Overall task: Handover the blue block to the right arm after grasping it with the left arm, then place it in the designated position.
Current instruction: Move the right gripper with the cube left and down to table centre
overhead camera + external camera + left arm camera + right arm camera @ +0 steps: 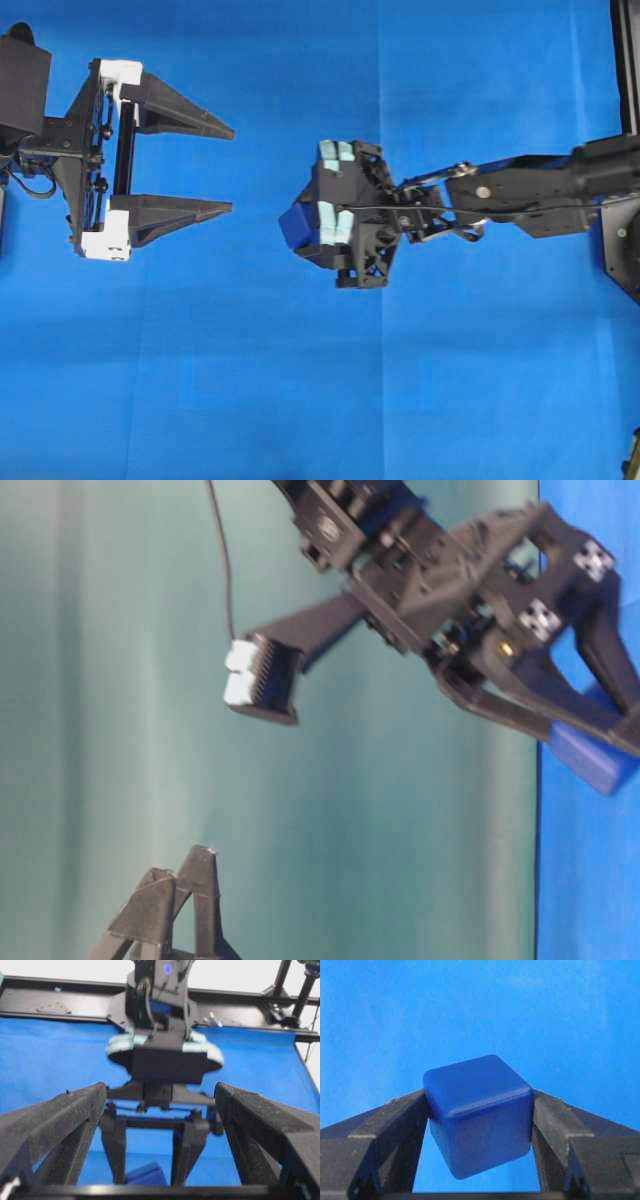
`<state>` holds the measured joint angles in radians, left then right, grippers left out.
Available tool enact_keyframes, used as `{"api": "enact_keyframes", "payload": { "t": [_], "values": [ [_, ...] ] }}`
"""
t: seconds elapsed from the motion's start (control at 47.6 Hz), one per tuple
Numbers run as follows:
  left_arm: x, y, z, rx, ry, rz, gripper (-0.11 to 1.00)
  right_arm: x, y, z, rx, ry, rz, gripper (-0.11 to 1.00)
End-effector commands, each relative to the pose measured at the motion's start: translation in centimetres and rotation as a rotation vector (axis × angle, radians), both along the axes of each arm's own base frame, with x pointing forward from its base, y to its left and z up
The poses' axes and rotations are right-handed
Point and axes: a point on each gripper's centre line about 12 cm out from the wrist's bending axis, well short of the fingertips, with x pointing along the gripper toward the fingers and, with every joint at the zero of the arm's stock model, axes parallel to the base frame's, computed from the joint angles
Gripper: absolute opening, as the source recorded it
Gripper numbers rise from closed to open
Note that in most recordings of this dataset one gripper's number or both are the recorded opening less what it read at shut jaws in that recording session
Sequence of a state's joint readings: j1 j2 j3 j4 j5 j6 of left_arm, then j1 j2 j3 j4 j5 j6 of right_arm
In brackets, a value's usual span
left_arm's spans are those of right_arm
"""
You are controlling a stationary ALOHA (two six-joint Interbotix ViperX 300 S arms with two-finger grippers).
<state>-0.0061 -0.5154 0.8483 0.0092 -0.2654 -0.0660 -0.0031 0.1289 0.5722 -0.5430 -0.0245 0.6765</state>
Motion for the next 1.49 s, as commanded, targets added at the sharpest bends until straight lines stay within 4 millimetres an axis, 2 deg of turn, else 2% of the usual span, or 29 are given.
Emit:
{"api": "enact_keyframes", "payload": {
  "t": [0.0,0.399,1.072,1.114,1.219,1.261,1.303,1.408,1.472],
  "values": [
    [0.1,-0.1,1.1,0.001,-0.031,-0.002,0.93,1.4,-0.3,0.9,0.012,-0.051,-0.002,0.45],
    [0.1,-0.1,1.1,0.001,-0.031,-0.002,0.93,3.5,-0.4,-3.4,0.07,-0.026,-0.012,0.45],
    [0.1,-0.1,1.0,0.001,-0.029,-0.002,0.93,3.5,-0.5,-3.8,0.111,-0.035,-0.04,0.46],
    [0.1,-0.1,1.1,0.001,-0.031,-0.002,0.93,3.5,-0.5,-3.9,0.115,-0.033,-0.045,0.54],
    [0.1,-0.1,1.0,0.001,-0.029,-0.002,0.93,3.6,-0.6,-3.7,0.123,-0.037,-0.053,0.84],
    [0.1,-0.1,1.0,0.001,-0.029,-0.002,0.93,3.6,-0.6,-3.8,0.122,-0.034,-0.053,0.92],
    [0.1,-0.1,1.0,0.0,-0.029,-0.002,0.93,3.6,-0.6,-3.8,0.123,-0.036,-0.054,0.93],
    [0.1,-0.1,1.1,0.001,-0.031,-0.002,0.93,3.6,-0.6,-3.7,0.124,-0.037,-0.057,0.83],
    [0.1,-0.1,1.1,0.001,-0.029,-0.002,0.93,3.7,-0.6,-3.7,0.123,-0.039,-0.056,0.82]
  ]
}}
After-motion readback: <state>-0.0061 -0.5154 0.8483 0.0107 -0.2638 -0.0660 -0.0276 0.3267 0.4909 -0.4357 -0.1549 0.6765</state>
